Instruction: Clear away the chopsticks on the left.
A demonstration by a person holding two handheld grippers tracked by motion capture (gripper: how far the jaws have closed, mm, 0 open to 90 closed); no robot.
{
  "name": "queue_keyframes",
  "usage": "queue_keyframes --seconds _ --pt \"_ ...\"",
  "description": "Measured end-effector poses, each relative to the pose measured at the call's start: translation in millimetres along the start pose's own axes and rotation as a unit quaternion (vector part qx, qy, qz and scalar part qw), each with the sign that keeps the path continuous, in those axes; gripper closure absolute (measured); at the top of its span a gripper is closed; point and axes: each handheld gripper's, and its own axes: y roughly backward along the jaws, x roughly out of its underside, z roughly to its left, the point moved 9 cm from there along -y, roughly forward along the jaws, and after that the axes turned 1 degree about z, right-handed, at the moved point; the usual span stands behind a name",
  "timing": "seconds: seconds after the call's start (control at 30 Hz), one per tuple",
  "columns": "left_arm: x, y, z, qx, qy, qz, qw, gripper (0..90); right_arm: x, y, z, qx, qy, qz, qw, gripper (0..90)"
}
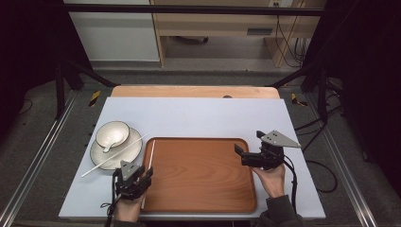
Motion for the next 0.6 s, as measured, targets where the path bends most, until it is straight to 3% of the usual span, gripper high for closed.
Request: queue_keyframes --seconds 0.07,0.13,0.23,0.33,0.43,0.6 --pt "-9.9 6.4 3.7 0.020 -0.015 -0.010 0.9996 58.4 -0.2 0.4 -0.2 0.001 -0.001 0.000 1.0000 4.2" --pt "-15.8 10.8 9.3 0.024 -0.022 -0.014 0.9994 51.2 -0.7 2.1 -0.4 0.002 -0.002 -0.001 1.0000 4.2" --pt "-23.7 17.6 17.2 0.044 -0.048 -0.011 0.9978 46.6 -1.2 2.6 -0.8 0.002 -0.003 -0.003 1.0000 4.2" --pt "-28.3 20.6 24.4 0.062 -0.070 -0.006 0.9956 35.8 -1.5 3.5 -1.4 0.003 -0.004 -0.004 1.0000 4.2" --pt "-25.2 20.0 30.9 0.092 -0.092 0.015 0.9914 32.2 -2.7 5.1 -1.6 0.002 -0.006 -0.007 1.0000 4.2" --pt "-12.3 21.5 48.2 0.112 -0.130 0.039 0.9844 27.2 -3.2 5.0 0.0 0.001 -0.002 -0.008 1.0000 4.2"
